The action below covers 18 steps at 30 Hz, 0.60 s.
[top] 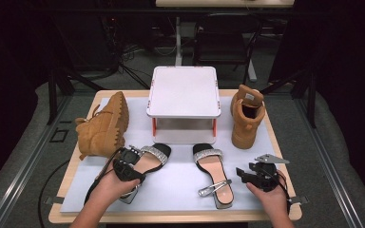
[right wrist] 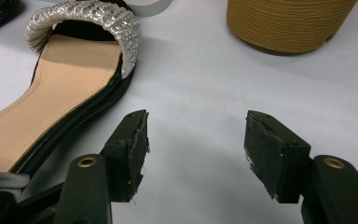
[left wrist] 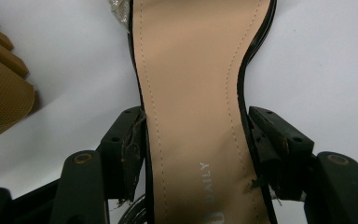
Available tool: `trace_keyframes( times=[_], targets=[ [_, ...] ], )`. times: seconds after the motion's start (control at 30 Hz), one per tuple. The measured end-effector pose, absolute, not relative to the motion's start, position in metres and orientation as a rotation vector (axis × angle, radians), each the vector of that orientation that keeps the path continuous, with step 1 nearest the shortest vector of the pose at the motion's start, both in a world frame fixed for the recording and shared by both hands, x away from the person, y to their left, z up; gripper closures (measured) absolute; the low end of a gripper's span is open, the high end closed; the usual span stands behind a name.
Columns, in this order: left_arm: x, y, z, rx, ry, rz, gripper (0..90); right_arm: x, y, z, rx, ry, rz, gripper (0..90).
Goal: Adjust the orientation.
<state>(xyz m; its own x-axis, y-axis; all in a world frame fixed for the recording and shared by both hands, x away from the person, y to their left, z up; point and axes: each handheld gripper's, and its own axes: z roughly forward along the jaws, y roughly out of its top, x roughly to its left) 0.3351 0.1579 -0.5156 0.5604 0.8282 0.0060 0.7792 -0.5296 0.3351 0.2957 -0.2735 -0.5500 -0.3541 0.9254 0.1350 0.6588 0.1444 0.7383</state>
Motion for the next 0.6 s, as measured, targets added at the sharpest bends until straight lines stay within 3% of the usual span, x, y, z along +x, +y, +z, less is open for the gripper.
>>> trace_keyframes(
  times=[0.6],
  targets=[
    [0.337, 0.174, -0.519, 2.474, 1.214, 0.217, 39.7, 0.288, -0.268, -0.533, 1.471, 2.062, 1.109, 39.7]
  ],
)
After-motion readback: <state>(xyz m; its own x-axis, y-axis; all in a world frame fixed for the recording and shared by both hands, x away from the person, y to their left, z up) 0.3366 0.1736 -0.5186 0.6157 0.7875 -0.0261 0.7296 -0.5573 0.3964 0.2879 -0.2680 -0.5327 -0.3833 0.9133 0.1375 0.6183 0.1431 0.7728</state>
